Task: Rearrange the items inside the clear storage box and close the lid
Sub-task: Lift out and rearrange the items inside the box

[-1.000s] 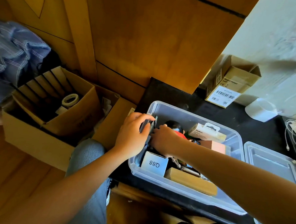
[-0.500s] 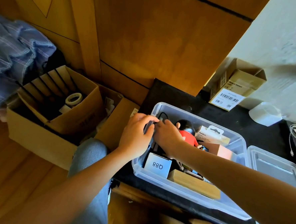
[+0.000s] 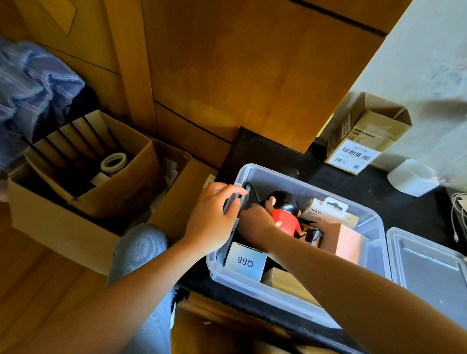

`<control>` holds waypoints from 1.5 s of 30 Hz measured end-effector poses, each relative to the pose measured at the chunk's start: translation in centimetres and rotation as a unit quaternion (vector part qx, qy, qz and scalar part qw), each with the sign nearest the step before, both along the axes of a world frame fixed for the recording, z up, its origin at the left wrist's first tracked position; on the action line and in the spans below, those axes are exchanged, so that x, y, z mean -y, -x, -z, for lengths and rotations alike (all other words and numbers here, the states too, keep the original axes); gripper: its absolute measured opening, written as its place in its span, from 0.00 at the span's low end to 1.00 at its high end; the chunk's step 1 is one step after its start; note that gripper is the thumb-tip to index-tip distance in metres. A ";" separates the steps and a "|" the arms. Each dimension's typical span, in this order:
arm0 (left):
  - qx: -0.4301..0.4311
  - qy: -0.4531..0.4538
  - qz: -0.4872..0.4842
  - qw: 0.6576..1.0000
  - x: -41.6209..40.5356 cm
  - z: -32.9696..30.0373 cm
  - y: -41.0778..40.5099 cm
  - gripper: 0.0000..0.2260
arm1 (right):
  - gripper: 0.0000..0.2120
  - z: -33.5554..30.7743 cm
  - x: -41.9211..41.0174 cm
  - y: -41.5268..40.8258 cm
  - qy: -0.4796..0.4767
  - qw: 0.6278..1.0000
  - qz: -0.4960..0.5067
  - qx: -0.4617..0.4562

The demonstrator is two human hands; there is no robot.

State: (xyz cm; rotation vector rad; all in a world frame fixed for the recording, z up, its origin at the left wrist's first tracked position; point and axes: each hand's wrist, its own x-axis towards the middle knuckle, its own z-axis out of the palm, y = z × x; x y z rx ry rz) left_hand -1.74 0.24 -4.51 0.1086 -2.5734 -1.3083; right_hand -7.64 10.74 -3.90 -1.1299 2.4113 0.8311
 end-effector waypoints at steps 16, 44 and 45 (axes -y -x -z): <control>-0.010 0.012 0.009 1.000 0.1 0.1 0.2 0.10 | 0.19 -1.9 -2.7 0.2 0.165 0.984 -0.071 -0.012; 0.094 0.415 0.359 0.831 -18.2 -5.7 3.9 0.38 | 0.09 -5.4 -22.2 -6.5 0.520 0.699 0.490 -0.038; 0.092 0.421 0.361 0.827 -18.6 -5.3 4.0 0.38 | 0.09 -5.4 -22.4 -6.7 0.521 0.696 0.492 -0.033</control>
